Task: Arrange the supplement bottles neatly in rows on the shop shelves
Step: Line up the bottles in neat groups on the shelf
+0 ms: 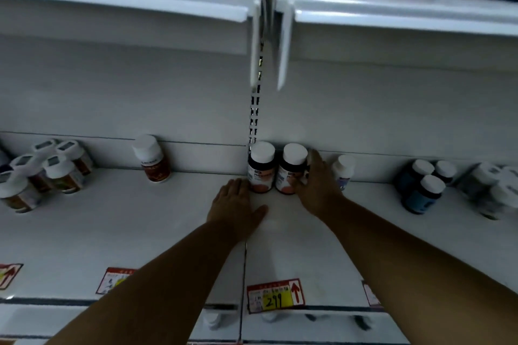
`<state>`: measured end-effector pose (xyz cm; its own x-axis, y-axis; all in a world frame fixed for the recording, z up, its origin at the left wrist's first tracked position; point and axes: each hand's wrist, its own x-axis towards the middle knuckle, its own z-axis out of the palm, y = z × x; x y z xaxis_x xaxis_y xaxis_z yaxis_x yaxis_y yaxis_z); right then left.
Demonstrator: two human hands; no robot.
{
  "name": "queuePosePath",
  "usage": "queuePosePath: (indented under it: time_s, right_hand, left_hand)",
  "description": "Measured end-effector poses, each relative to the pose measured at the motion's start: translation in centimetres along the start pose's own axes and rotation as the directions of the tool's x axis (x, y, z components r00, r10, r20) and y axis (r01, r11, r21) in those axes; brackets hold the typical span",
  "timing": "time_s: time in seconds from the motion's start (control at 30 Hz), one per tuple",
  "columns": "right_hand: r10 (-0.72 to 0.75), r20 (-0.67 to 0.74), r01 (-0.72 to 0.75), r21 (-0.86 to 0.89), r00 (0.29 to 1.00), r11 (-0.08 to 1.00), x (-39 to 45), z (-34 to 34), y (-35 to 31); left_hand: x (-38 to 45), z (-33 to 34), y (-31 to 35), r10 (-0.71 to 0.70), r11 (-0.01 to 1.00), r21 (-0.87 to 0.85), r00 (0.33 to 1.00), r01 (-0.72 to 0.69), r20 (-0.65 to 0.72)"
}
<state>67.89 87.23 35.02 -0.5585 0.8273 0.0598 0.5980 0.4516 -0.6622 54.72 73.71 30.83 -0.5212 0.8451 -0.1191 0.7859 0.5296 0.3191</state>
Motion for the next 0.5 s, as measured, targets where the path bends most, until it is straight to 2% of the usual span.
queuePosePath:
  time_s: [0.13, 0.23, 0.33, 0.5]
  right_hand:
    - [0.056, -0.025, -0.055, 0.037, 0.998, 0.998, -4.7, -0.2, -1.5]
    - [0.075, -0.002, -0.075, 0.015, 0.997, 0.997, -9.2, 0.6, -2.8]
    - [-0.005, -0.021, 0.005, -0.019, 1.000, 1.000, -13.2, 1.4, -4.4]
    - [-0.101, -0.031, 0.103, 0.103, 0.994, 0.989, -21.0, 3.8, -7.8]
  left_hand:
    - [-3.1, -0.6, -1.0, 0.076, 0.986, -0.141, 0.995, -0.084, -0.057]
    - [-6.3, -0.8, -2.2, 0.191, 0.961, -0.180, 0.975, -0.209, -0.114]
    - [-9.4, -1.2, -3.7, 0.237, 0.941, -0.204, 0.956, -0.270, -0.171]
    - [-17.8, -2.8, -6.8, 0.229, 0.943, -0.177, 0.935, -0.282, -0.269]
